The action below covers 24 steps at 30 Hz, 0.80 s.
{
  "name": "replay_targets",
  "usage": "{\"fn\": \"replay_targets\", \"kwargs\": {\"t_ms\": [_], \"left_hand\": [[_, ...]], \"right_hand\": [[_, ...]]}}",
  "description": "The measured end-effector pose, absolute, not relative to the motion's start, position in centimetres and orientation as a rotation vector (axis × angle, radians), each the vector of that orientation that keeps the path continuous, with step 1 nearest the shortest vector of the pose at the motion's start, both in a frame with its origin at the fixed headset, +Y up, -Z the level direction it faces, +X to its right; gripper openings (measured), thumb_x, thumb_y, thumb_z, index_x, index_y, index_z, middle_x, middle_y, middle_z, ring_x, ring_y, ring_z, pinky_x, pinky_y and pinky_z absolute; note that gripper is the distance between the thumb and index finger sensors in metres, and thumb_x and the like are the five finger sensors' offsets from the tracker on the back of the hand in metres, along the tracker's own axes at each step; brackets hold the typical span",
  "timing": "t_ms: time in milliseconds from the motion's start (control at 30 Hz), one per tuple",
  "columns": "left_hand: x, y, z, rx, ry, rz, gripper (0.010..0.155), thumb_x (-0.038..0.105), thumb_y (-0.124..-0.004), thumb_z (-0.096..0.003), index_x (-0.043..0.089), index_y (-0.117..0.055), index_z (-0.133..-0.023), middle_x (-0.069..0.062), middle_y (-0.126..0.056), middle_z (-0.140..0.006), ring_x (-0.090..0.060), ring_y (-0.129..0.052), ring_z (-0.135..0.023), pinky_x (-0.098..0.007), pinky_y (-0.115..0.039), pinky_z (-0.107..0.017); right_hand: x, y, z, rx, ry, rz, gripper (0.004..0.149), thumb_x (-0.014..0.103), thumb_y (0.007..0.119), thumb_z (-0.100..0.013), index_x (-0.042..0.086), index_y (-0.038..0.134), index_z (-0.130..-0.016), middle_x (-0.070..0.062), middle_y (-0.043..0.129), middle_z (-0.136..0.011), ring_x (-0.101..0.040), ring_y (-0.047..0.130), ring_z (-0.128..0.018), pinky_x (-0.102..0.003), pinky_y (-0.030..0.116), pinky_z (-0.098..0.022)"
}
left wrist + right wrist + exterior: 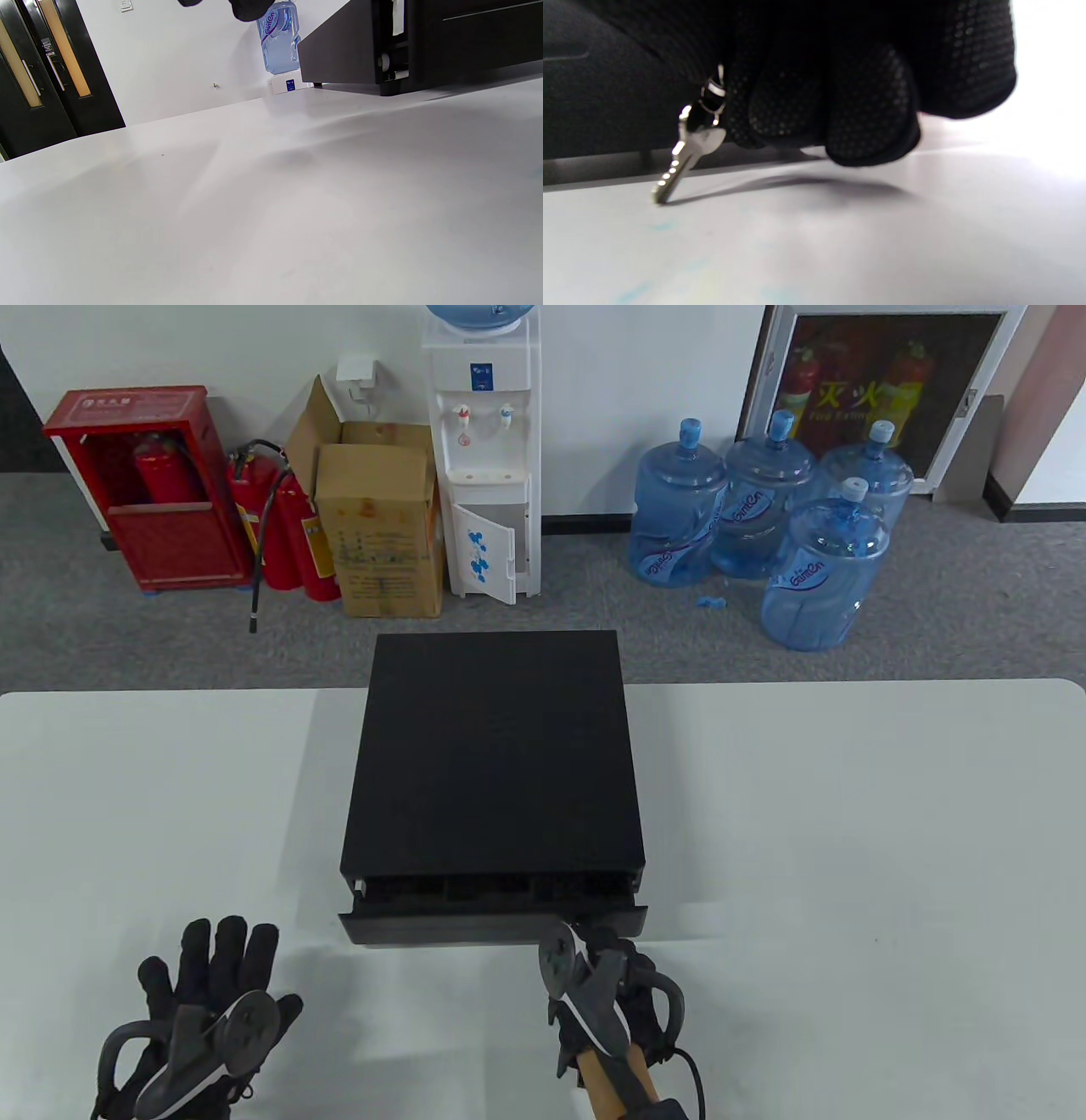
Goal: Close cash drawer
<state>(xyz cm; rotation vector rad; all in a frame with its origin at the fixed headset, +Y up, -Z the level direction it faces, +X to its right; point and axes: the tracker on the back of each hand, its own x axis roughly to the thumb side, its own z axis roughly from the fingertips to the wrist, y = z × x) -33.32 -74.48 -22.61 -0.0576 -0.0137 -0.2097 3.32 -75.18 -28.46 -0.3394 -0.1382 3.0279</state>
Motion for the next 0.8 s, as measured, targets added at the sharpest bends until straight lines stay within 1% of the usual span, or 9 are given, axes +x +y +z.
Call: {"fn": "replay_targets", "kwargs": {"t_ms": [100, 167, 333, 433, 567, 800], "left_hand": [[-33.3, -74.5, -22.6, -0.055, -0.015, -0.211, 0.083, 0.071, -0.043, -0.0496, 0.031, -0.020, -0.119, -0.011, -0.030, -0.131, -0.045, -0.025, -0.120, -0.076, -0.030, -0.075], [-33.3, -74.5, -22.6, -0.055, -0.016, -0.209, 0.083, 0.071, -0.043, -0.0496, 0.032, -0.020, -0.119, -0.011, -0.030, -0.131, -0.045, -0.025, -0.120, -0.076, -0.030, -0.075], [-33.3, -74.5, -22.6, -0.053, -0.021, -0.207, 0.083, 0.071, -0.043, -0.0496, 0.032, -0.019, -0.119, -0.011, -0.030, -0.131, -0.045, -0.025, -0.120, -0.076, -0.030, -0.075], [-33.3, -74.5, -22.6, -0.050, -0.021, -0.204, 0.083, 0.071, -0.043, -0.0496, 0.031, -0.019, -0.119, -0.011, -0.030, -0.131, -0.045, -0.025, -0.120, -0.076, -0.030, -0.075], [-33.2, -74.5, -22.6, -0.053, -0.022, -0.205, 0.083, 0.071, -0.043, -0.0496, 0.031, -0.020, -0.119, -0.011, -0.031, -0.131, -0.045, -0.025, -0.120, -0.076, -0.030, -0.075], [-33.2, -74.4, -22.6, -0.051, -0.022, -0.204, 0.083, 0.071, -0.043, -0.0496, 0.032, -0.020, -0.119, -0.011, -0.031, -0.131, -0.045, -0.026, -0.120, -0.076, -0.030, -0.075]], "right_hand": [[3.5, -75.1, -29.2, -0.356, -0.008, 2.997, 0.040, 0.048, 0.071, -0.041, 0.024, 0.095, -0.062, -0.002, 0.104, -0.054, -0.020, 0.106, -0.040, -0.045, 0.091, -0.037], [3.5, -75.1, -29.8, -0.411, 0.108, 2.950, 0.040, 0.047, 0.070, -0.042, 0.023, 0.094, -0.063, -0.003, 0.103, -0.056, -0.021, 0.105, -0.042, -0.045, 0.090, -0.039], [3.0, -74.8, -31.1, -0.483, 0.259, 2.966, 0.041, 0.046, 0.070, -0.042, 0.022, 0.093, -0.066, -0.003, 0.102, -0.060, -0.022, 0.104, -0.046, -0.046, 0.089, -0.041], [2.6, -74.6, -31.7, -0.513, 0.301, 2.998, 0.041, 0.046, 0.070, -0.042, 0.023, 0.093, -0.067, -0.003, 0.102, -0.061, -0.022, 0.105, -0.046, -0.046, 0.089, -0.042], [2.3, -74.7, -32.3, -0.553, 0.309, 3.005, 0.041, 0.047, 0.070, -0.043, 0.023, 0.093, -0.067, -0.002, 0.102, -0.061, -0.022, 0.105, -0.047, -0.046, 0.090, -0.042], [2.5, -73.7, -31.7, -0.602, 0.317, 2.981, 0.041, 0.047, 0.070, -0.042, 0.024, 0.093, -0.068, -0.001, 0.102, -0.061, -0.021, 0.105, -0.048, -0.046, 0.090, -0.043]]}}
